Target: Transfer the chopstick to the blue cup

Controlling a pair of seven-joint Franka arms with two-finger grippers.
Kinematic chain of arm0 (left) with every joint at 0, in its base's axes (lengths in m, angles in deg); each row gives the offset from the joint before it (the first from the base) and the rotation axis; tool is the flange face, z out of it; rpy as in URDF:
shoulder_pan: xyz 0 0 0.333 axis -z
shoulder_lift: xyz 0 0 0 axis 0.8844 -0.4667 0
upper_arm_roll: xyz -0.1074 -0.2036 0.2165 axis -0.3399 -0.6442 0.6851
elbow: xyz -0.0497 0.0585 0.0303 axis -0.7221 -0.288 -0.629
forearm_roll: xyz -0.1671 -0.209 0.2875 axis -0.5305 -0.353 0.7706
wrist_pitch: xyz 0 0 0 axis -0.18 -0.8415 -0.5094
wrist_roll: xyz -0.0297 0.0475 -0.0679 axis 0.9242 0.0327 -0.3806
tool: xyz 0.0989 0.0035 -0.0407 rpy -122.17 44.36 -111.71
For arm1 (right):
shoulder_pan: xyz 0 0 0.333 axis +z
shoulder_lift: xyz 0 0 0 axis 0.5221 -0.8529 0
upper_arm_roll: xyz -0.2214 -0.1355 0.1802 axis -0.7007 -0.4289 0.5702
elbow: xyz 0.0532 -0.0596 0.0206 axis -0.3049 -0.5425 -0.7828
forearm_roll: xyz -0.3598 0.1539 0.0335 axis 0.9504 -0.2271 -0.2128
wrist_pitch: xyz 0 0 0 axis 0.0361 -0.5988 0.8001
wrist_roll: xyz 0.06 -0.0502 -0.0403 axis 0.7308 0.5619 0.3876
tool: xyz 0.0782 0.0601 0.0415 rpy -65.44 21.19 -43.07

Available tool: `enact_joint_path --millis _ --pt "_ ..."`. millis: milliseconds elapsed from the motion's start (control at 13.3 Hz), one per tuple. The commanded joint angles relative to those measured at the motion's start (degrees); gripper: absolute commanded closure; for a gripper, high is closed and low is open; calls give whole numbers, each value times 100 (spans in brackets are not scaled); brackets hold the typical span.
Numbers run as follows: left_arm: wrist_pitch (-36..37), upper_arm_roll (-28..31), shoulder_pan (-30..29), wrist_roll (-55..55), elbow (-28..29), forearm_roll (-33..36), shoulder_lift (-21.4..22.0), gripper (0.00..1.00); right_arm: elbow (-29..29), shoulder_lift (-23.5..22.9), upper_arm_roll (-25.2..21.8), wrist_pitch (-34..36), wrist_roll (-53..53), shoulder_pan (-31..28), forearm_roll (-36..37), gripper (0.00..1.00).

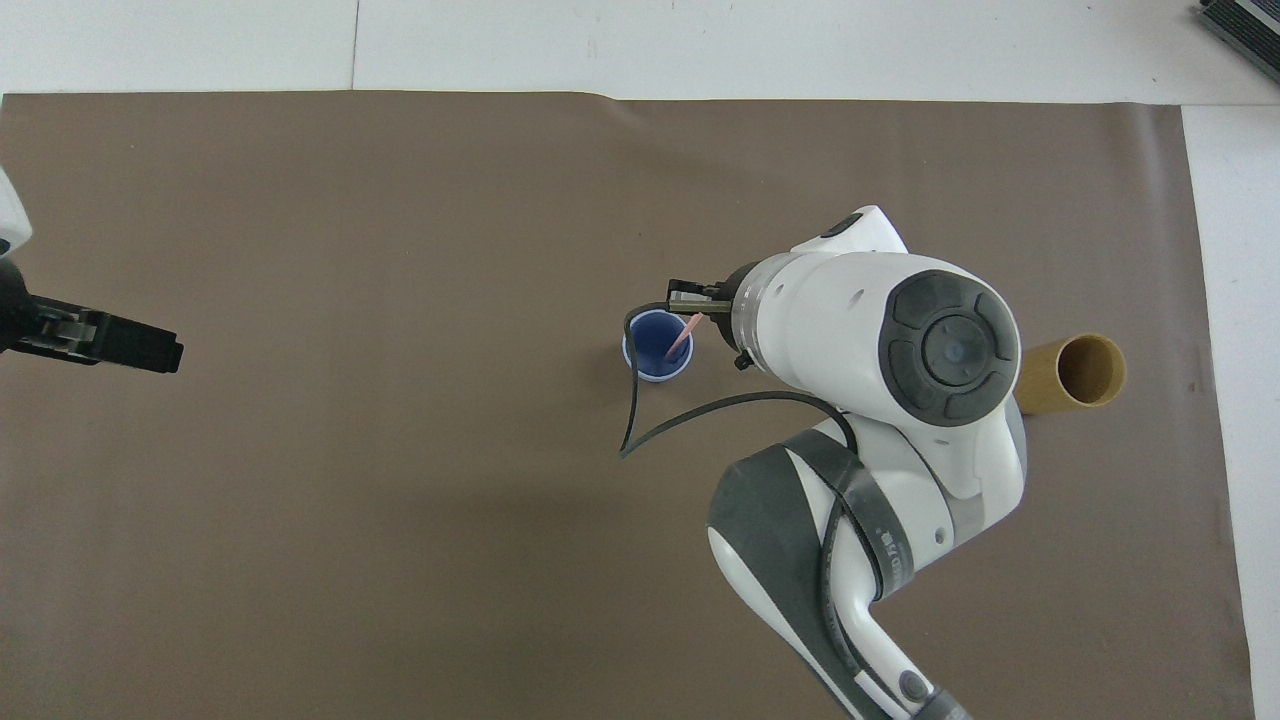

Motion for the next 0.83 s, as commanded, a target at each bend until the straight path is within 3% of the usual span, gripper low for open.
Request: enact_joint_path --millis 0,75,377,452,527,753 --pt "57 -25 -101 178 181 -1 187 0 -253 226 17 -44 -146 -32 58 62" --pt "83 -17 -109 170 181 -1 187 0 -235 243 17 -26 -94 -32 58 47" --pt "110 36 -109 134 181 -1 187 0 -226 585 -9 542 -129 -277 49 25" --pt "101 36 -101 134 181 -1 187 0 -226 726 -9 832 -164 -444 49 7" --pt "110 36 -101 134 181 -1 187 0 -226 866 -26 1087 -216 -611 49 0" --pt "93 36 -101 143 225 7 187 0 -191 1297 -53 2001 -602 -1155 49 0"
